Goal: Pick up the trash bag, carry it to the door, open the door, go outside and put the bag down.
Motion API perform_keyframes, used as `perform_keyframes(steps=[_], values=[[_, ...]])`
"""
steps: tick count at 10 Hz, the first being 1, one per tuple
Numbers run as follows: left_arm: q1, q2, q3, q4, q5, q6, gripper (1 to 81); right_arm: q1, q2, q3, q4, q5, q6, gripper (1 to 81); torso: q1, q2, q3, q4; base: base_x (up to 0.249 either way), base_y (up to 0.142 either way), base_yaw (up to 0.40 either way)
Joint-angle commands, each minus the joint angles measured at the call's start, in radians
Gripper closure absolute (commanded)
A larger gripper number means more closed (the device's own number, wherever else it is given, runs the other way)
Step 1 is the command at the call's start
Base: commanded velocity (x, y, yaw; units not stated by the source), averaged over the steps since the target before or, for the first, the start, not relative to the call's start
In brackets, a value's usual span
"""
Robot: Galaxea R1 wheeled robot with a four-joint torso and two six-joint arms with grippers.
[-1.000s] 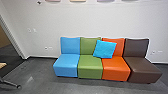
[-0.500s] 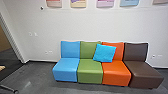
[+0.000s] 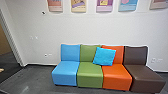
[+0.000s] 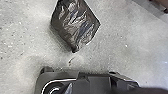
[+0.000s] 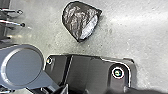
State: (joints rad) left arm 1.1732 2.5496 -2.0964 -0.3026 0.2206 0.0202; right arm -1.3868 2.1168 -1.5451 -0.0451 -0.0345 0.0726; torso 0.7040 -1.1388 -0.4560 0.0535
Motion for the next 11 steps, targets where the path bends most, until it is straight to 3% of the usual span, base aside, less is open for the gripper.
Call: perform_keyframes(steps=[1, 3, 4, 8, 11], values=[[-0.095, -0.026, 0.007, -0.018, 0.066, -0.008, 1.0, 0.155, -0.142, 0.089, 0.014, -0.096, 0.038, 1.0, 0.064, -0.099, 0.000, 0.000, 0.000, 0.000, 0.000], [-0.102, -0.026, 0.007, -0.027, 0.068, -0.008, 1.0, 0.221, -0.186, 0.132, 0.014, -0.146, 0.056, 1.0, 0.110, -0.173, 0.000, 0.000, 0.000, 0.000, 0.000], [-0.102, -0.026, 0.007, -0.029, 0.068, -0.008, 1.0, 0.254, -0.194, 0.149, 0.016, -0.171, 0.073, 1.0, 0.132, -0.208, -0.051, 0.000, 0.000, 0.000, 0.000], [-0.105, -0.026, 0.012, -0.029, 0.068, -0.006, 1.0, 0.387, -0.209, 0.212, 0.016, -0.291, 0.157, 1.0, 0.210, -0.334, -0.152, 0.000, 0.000, 0.000, 0.000], [-0.114, -0.026, 0.012, -0.038, 0.068, -0.008, 1.0, 0.433, -0.229, 0.234, 0.050, -0.332, 0.174, 1.0, 0.278, -0.440, -0.253, 0.000, 0.000, 0.000, 0.000]])
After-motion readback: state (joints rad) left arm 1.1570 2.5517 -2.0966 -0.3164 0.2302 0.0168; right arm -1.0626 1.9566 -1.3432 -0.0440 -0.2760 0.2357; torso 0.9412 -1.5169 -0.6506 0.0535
